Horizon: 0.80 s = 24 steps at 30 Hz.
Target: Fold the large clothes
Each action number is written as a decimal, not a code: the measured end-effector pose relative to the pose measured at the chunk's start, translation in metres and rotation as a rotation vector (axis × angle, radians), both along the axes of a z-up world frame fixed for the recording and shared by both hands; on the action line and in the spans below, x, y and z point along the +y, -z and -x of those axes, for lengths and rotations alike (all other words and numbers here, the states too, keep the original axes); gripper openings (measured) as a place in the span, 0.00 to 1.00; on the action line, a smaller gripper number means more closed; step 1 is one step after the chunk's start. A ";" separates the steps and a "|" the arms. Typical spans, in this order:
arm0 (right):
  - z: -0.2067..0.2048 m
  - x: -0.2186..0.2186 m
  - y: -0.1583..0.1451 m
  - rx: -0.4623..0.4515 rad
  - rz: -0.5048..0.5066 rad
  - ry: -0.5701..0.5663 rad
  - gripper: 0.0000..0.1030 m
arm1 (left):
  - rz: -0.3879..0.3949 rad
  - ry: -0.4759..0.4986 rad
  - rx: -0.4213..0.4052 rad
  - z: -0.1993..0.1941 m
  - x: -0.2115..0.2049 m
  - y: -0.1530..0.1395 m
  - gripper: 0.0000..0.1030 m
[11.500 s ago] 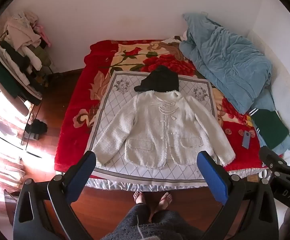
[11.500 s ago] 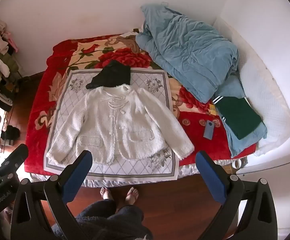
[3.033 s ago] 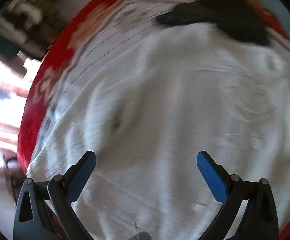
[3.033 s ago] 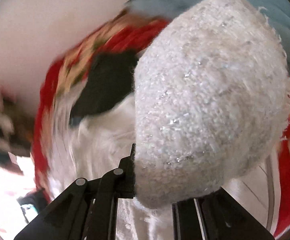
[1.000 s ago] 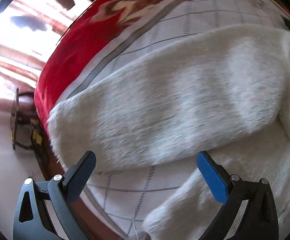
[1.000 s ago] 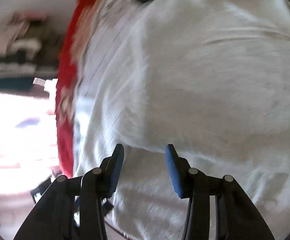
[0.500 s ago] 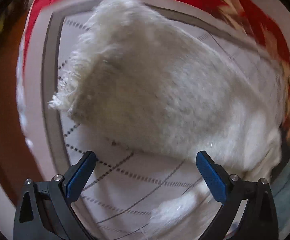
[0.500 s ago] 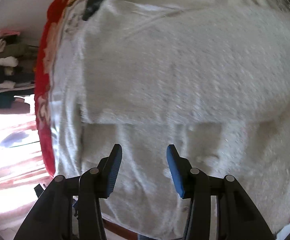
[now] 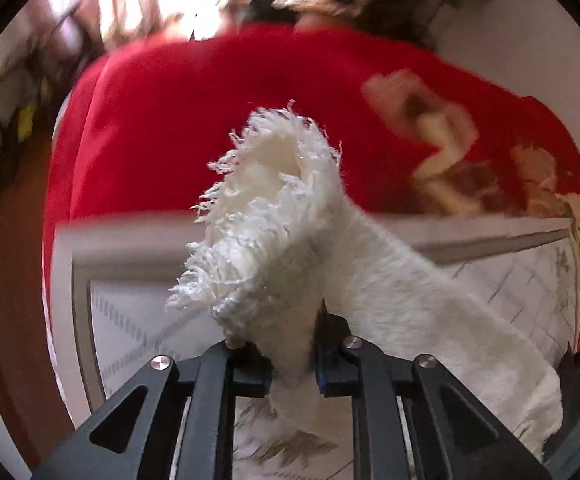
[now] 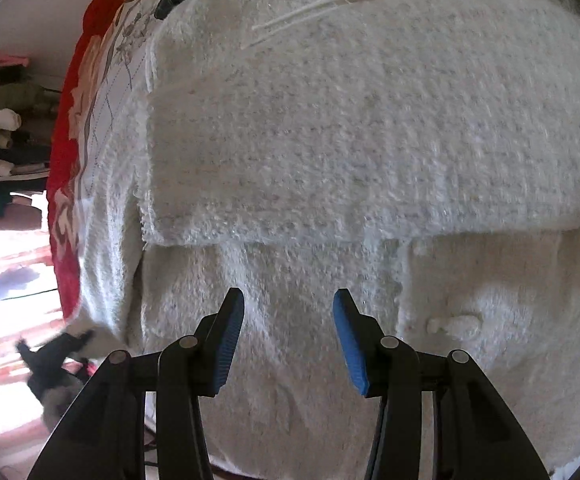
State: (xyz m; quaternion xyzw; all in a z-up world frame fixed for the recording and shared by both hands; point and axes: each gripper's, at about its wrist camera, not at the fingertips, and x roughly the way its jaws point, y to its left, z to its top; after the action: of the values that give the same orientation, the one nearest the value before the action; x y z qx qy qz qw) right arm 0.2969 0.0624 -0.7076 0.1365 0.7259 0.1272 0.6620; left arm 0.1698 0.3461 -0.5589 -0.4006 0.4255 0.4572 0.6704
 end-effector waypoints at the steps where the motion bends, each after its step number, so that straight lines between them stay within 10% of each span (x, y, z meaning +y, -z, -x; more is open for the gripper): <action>1: -0.003 0.004 -0.002 -0.014 0.044 -0.013 0.49 | -0.057 0.042 0.003 -0.016 0.000 -0.017 0.10; 6: -0.021 0.021 -0.015 -0.133 0.350 -0.073 0.69 | -0.307 0.291 0.028 -0.071 -0.034 -0.089 0.09; 11: -0.046 0.024 -0.015 -0.128 0.350 -0.051 0.71 | -0.428 0.613 0.027 -0.119 -0.133 -0.138 0.09; 24: -0.016 -0.199 -0.042 -0.049 0.387 0.312 0.71 | -0.168 1.276 -0.008 -0.184 -0.483 -0.091 0.09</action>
State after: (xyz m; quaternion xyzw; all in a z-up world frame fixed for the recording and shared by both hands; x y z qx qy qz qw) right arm 0.3131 -0.1367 -0.6651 0.1146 0.6905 -0.1143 0.7050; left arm 0.3541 -0.1371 -0.4683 -0.0167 0.5403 -0.0011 0.8413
